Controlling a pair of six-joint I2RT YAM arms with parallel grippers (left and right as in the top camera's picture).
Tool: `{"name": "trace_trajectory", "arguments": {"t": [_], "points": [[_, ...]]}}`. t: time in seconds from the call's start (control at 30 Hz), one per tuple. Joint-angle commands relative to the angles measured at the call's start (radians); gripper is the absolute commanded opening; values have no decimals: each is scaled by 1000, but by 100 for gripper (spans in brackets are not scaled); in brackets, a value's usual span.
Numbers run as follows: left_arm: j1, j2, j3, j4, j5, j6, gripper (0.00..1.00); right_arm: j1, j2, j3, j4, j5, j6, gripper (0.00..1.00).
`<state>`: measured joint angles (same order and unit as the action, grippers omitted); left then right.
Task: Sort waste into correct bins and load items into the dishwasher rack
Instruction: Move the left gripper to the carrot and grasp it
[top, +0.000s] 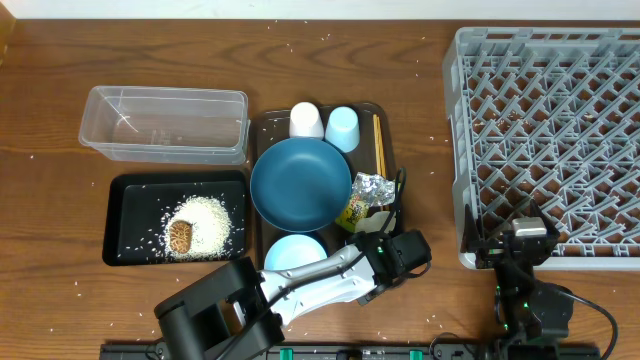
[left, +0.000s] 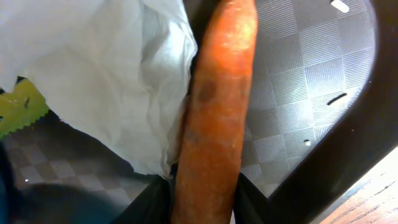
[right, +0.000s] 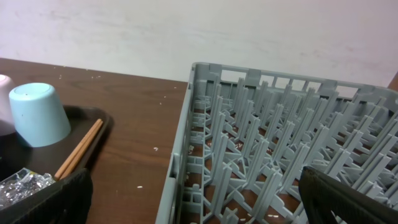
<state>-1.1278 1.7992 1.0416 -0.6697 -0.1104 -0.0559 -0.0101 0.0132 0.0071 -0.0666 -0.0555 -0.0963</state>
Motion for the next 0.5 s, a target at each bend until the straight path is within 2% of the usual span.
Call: {"name": "trace_trajectory", "arguments": {"t": [0.0,0.3,0.47], "points": [[-1,16,4,-2,29,-20,32,-9,0,-2,-3,-1,-6,99],[-1,4,6,-3,47,-32,24,-9,0,-2,-4,-1,-6,99],[-1,-39,16,-11,59,-35,24,-9,0,-2,-4,-1,-6,99]]}}
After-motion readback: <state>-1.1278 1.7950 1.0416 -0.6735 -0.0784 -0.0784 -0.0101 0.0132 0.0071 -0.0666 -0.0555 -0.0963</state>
